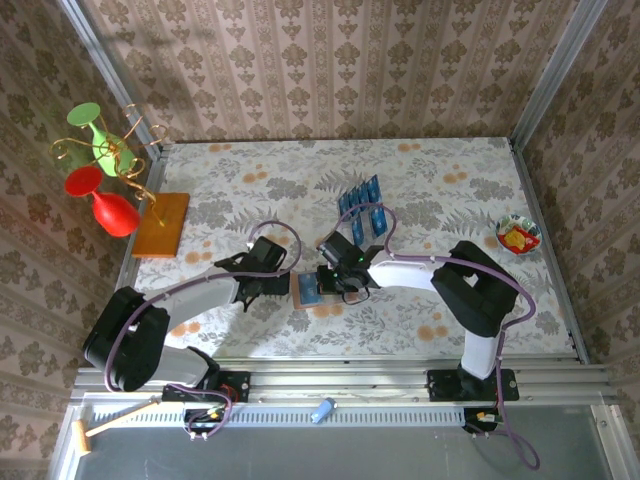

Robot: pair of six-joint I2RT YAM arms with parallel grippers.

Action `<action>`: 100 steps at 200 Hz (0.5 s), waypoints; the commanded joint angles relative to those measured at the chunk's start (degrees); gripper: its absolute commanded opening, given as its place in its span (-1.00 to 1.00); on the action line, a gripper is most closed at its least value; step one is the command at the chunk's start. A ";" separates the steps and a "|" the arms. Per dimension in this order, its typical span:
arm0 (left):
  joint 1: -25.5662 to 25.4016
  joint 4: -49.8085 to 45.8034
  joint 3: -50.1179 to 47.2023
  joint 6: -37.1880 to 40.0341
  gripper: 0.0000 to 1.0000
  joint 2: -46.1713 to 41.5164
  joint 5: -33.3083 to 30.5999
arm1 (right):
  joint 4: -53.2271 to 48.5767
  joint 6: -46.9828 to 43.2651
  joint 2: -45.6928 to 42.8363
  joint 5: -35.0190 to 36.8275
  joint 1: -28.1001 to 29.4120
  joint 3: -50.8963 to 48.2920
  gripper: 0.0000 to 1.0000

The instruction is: Put the credit cards into the card holder

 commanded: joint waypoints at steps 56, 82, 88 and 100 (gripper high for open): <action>0.78 -1.99 1.01 2.39 1.00 -1.47 0.31 | -2.82 -0.24 -3.27 0.87 0.11 2.23 -0.86; 0.69 -2.62 1.46 1.77 1.00 -2.52 1.65 | -4.95 -2.49 -6.67 1.61 -1.88 1.25 -0.65; 0.54 -2.59 1.54 1.47 1.00 -2.87 1.89 | -5.11 -3.21 -7.22 1.62 -2.43 0.71 -0.54; 0.21 -2.88 1.85 0.65 1.00 -3.66 2.43 | -5.51 -4.69 -8.03 1.44 -3.74 0.02 -0.36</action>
